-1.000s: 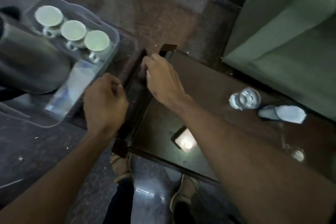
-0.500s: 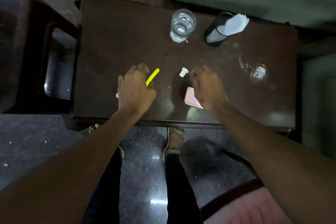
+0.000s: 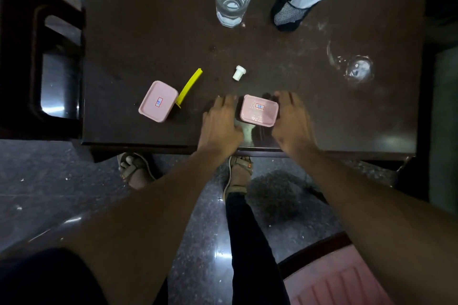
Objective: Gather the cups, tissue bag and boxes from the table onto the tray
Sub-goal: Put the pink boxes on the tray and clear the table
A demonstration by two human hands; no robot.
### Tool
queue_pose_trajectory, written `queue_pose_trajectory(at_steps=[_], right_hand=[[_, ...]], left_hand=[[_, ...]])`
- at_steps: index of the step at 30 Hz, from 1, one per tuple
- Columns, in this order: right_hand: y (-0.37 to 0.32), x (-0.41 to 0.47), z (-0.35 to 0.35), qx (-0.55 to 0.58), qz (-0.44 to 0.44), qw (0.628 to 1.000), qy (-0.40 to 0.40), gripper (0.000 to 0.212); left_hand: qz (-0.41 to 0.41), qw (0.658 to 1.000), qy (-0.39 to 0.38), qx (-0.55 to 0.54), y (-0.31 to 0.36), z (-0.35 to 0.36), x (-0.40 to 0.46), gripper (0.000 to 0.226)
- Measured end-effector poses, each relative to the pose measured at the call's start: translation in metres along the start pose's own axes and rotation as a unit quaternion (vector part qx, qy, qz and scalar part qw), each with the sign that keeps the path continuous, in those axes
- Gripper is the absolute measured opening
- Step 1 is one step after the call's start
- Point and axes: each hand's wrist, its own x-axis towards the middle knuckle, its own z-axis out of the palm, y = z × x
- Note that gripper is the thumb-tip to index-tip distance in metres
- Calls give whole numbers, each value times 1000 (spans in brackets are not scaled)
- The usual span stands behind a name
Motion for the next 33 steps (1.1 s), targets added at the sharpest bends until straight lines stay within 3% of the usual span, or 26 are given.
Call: queue_pose_trajectory(at_steps=[5,10,16,24,29,33], right_hand=[[0,-2,11,45,29,999,3,68],[-52,17,-4,99,-12,993,61,69],[-193,59,-35,133,-181,969,103,60],[-406,96,-36,129,-293,943,92,57],[-519,93,0,131,-351,925,64,52],[-575,72,38,100,-437,894,10,44]], left_hand=[[-38,995,-14,-86,28,9,4,67],[-61,984,75,-152,27,-43,9,59],[-63,955,216,-192,-17,-172,17,60],[-90,895,361,-247,-110,-330,10,56],[-135,843,443,-273,-187,-386,-8,59],[-195,802,490,-281,-243,-392,-33,60]])
